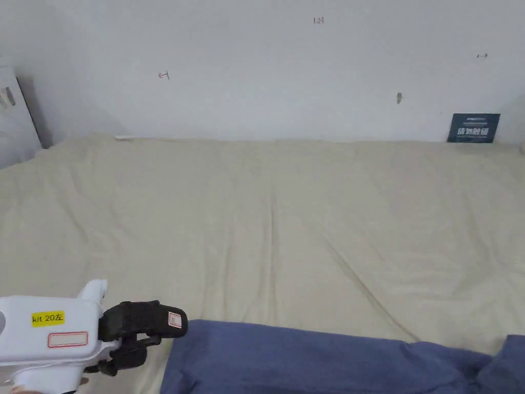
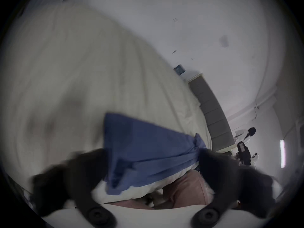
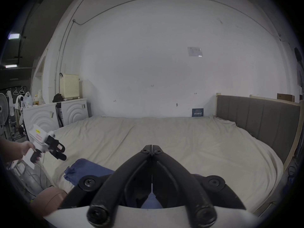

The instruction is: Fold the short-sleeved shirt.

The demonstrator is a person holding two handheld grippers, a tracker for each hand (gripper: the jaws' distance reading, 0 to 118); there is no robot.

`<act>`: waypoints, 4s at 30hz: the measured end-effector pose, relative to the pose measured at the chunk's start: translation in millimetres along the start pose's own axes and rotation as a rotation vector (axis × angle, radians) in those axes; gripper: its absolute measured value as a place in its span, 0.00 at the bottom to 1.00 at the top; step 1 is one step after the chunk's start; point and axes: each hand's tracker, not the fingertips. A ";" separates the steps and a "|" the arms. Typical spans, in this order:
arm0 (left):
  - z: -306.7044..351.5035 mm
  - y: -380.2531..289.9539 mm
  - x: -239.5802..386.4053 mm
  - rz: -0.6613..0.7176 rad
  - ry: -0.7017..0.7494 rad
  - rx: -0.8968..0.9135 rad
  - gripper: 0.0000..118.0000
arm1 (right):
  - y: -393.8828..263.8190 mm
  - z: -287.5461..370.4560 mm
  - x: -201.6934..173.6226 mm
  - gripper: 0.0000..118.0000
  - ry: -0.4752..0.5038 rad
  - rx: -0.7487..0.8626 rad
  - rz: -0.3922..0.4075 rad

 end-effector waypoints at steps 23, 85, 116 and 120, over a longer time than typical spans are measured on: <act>-64.8 3.8 -38.9 0.074 -0.015 -0.107 0.04 | -16.3 -9.0 -12.4 0.00 0.077 -0.168 -0.029; -200.7 -76.0 179.5 -0.590 0.346 -0.313 0.00 | -30.8 -34.4 17.0 0.00 0.118 -0.296 -0.105; -82.6 -9.8 -20.7 0.100 -0.368 -0.156 1.00 | -34.2 -56.9 -1.7 0.00 0.103 -0.370 -0.069; -118.2 -18.5 -8.8 0.139 -0.413 -0.249 1.00 | -37.1 -57.9 -3.4 0.00 0.112 -0.375 -0.086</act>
